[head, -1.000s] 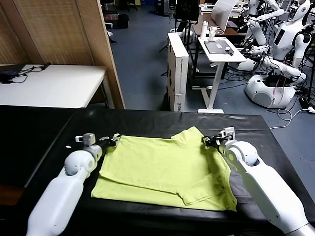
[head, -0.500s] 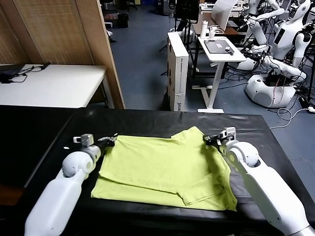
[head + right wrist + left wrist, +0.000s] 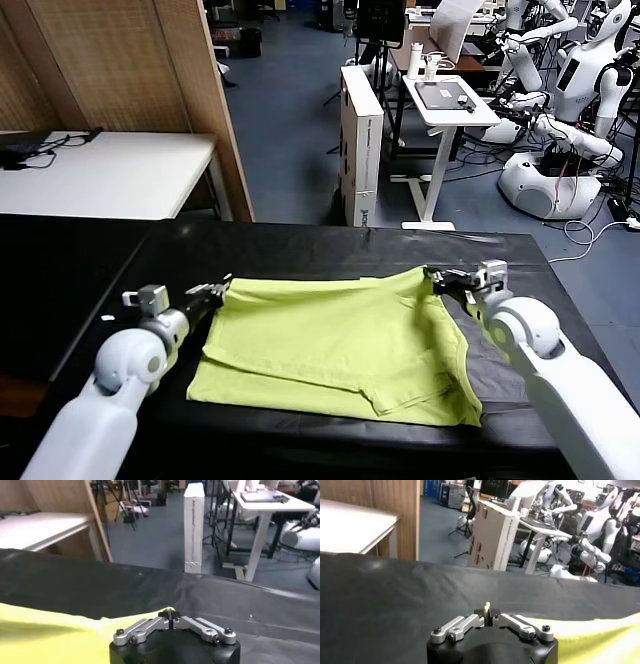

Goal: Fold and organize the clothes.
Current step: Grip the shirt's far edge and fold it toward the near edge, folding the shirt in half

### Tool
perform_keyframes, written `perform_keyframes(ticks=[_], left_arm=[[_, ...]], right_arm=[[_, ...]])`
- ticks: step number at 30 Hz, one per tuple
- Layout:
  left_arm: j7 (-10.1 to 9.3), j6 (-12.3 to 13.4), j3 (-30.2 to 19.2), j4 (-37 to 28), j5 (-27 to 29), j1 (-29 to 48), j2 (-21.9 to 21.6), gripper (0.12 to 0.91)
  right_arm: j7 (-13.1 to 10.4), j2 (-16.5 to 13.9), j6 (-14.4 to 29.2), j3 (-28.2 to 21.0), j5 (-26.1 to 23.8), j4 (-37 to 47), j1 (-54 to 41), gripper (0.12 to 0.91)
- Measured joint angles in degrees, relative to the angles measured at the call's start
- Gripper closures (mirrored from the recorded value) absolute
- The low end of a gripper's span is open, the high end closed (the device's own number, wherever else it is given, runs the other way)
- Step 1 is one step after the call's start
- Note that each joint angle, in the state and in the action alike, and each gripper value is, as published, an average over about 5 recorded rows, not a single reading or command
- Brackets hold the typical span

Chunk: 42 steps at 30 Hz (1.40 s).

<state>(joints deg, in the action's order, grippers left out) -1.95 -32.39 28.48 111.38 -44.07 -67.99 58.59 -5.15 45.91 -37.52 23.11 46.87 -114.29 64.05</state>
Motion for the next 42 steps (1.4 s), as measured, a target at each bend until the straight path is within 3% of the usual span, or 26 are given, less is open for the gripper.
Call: perform_keyframes(ticks=[15,29,32,35,42], left_arm=[[0.44,-0.79,7.78,11.21,0.94,-16.27,-0.6,0.831],[1.7,-0.39,10.65,12.08,4.57,-24.19,1.14,0.826],[1.65,-1.37,11.07,12.61,4.58,-25.27,1.44,0.823],[1.43,-3.12,11.49,13.2,4.82,-25.79,1.96,0.76],[0.91,-5.09,13.76,14.62,4.64,-27.05,2.49,0.352]], right_arm=[[-1.38,-2.66,-4.67,9.73,-1.25,-13.94,21.9,0.885],[-1.08,-3.44,-4.67,12.62,-1.37,-15.85,29.43,0.88],[-1.22,-3.1,-4.67,12.27,-0.97,-15.95,29.45,0.791],[-1.14,-2.73,-4.67,12.6,0.17,-16.39,29.73,0.618],[-1.08,-2.66,-4.67,15.72,3.9,-17.37,29.39,0.195]])
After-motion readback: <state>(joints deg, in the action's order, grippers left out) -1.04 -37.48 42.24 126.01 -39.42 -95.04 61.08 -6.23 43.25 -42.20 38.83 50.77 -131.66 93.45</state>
